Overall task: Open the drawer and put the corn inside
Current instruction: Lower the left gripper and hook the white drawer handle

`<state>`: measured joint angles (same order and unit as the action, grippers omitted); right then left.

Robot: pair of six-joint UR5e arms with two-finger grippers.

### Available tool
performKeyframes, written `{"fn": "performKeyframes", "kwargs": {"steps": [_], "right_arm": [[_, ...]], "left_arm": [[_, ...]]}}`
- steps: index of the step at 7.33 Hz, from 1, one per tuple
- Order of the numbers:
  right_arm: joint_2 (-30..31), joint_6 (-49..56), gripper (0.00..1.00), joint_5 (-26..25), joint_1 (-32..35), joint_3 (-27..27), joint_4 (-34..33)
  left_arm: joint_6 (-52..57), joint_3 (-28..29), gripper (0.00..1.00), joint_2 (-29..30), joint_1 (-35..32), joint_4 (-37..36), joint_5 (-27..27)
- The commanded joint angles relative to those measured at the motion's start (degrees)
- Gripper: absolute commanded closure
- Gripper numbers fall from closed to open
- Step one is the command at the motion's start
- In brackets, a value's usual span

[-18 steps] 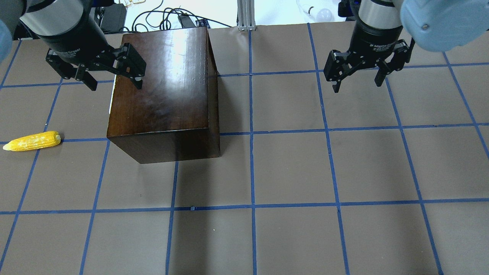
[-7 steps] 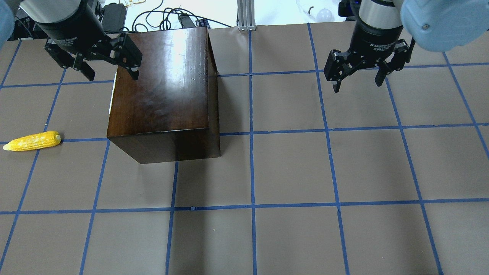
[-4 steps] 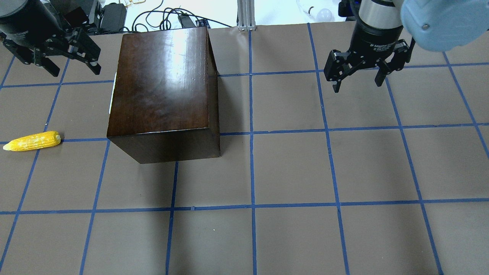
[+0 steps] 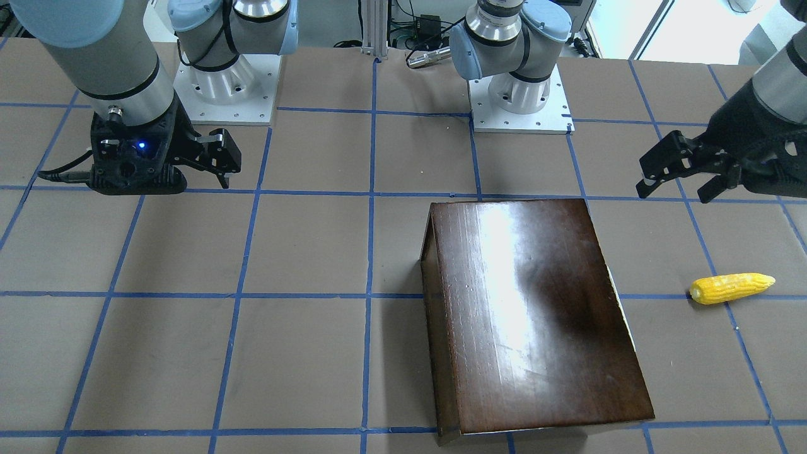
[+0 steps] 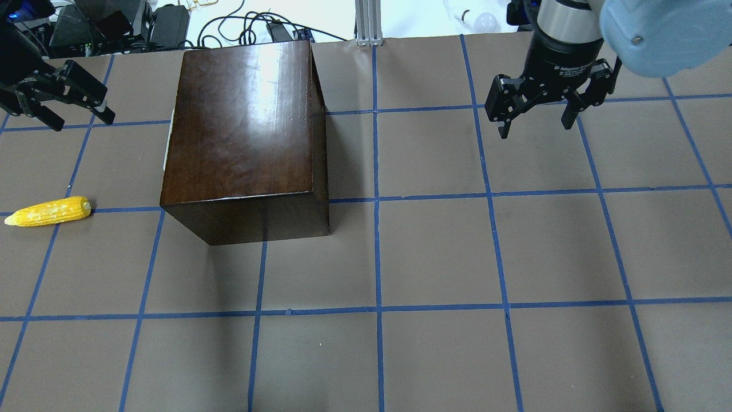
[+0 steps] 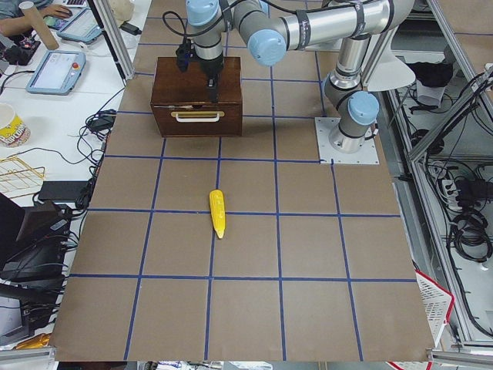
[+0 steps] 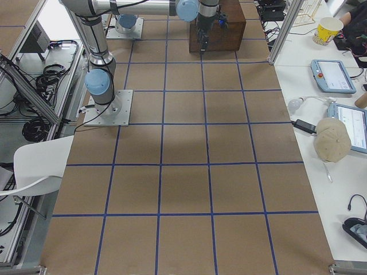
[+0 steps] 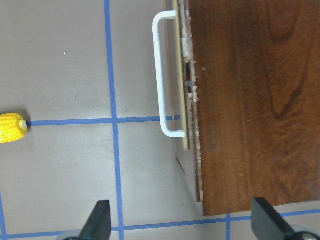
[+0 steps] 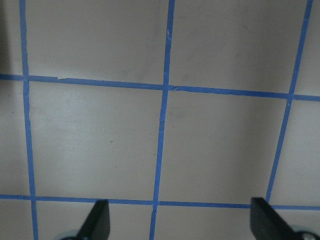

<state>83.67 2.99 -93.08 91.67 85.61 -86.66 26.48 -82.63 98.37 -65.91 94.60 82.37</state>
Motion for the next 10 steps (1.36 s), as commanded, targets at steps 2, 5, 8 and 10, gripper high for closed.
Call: {"fn": "performKeyframes", "kwargs": {"steps": [2,5,8,10], "right_arm": [[0.0,0.0,0.00,0.0,0.0,0.0,0.1],[0.0,0.0,0.00,0.1,0.0,0.0,0.0],[0.0,0.0,0.00,0.1,0.0,0.0,0.1],[0.0,0.0,0.00,0.1,0.0,0.0,0.1]], "left_arm": [[5.4,-0.1,0.00,6.5,3.1,-2.5,-6.4],[5.3,0.4,0.00,12.3,3.1,-7.4,-10.3],[3.2,0.0,0.00,15.6,2.6,-9.6,-10.0],[1.3,0.3,0.00,16.9,2.4,-10.3,-10.2]]}}
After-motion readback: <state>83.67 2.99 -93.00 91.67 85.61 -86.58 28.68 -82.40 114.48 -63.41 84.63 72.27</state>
